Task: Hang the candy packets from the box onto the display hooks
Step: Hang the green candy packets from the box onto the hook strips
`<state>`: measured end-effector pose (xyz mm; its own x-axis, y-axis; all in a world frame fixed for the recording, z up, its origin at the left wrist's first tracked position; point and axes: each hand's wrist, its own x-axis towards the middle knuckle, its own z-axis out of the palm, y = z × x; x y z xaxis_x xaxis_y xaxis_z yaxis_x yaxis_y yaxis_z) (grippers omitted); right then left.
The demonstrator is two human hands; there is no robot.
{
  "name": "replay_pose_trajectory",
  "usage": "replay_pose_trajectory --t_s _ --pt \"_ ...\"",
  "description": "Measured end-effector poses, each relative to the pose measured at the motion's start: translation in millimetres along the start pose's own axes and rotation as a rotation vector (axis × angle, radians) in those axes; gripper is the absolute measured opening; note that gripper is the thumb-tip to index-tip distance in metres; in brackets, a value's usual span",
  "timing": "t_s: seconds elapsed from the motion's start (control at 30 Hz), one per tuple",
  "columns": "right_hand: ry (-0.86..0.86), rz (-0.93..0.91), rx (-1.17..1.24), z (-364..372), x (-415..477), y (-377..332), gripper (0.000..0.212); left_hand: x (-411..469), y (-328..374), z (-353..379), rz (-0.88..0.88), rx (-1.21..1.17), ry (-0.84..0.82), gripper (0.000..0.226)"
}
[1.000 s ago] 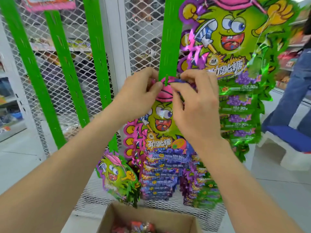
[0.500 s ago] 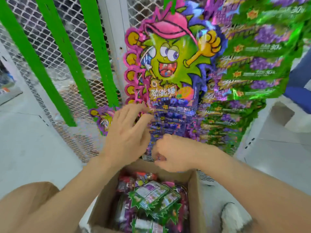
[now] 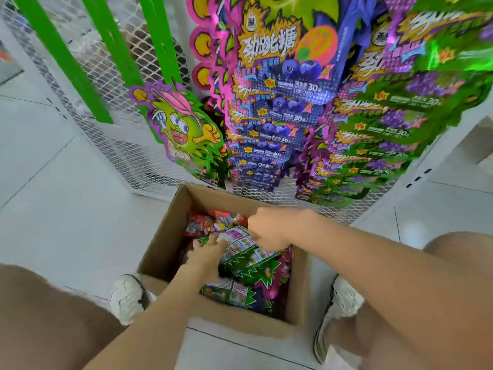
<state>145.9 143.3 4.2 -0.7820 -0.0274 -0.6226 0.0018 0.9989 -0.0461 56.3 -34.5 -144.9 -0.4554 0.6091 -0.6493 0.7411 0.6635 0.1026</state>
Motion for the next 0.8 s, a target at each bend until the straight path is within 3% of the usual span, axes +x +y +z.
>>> replay_pose_trajectory --t_s 0.1,0.3,0.4,0.53,0.67,0.7,0.8 --pt "-0.035 -0.018 -0.037 11.4 6.1 -2.2 0.033 5.7 1.8 37.2 0.024 -0.149 0.090 0.067" --pt "0.049 -0.007 -0.011 3.0 6.8 3.8 0.035 5.1 7.8 35.5 0.064 0.121 0.323 0.038" --pt "0.078 0.055 0.008 -2.0 -4.1 9.9 0.035 8.6 8.7 16.2 0.073 -0.021 0.301 0.040" --pt "0.064 0.106 -0.001 6.3 -24.5 16.3 0.030 16.3 0.5 13.5 0.082 -0.224 0.189 0.021" --pt "0.047 0.118 0.043 25.6 -40.1 23.2 0.020 22.2 5.5 33.9 0.073 -0.129 0.106 0.077" --pt "0.025 0.115 0.061 31.4 -41.1 25.1 0.014 23.6 9.0 39.3 0.067 -0.122 0.129 0.072" --pt "-0.027 0.098 0.064 44.5 -41.5 28.7 0.026 23.3 17.4 42.8 0.046 -0.028 0.322 0.027"
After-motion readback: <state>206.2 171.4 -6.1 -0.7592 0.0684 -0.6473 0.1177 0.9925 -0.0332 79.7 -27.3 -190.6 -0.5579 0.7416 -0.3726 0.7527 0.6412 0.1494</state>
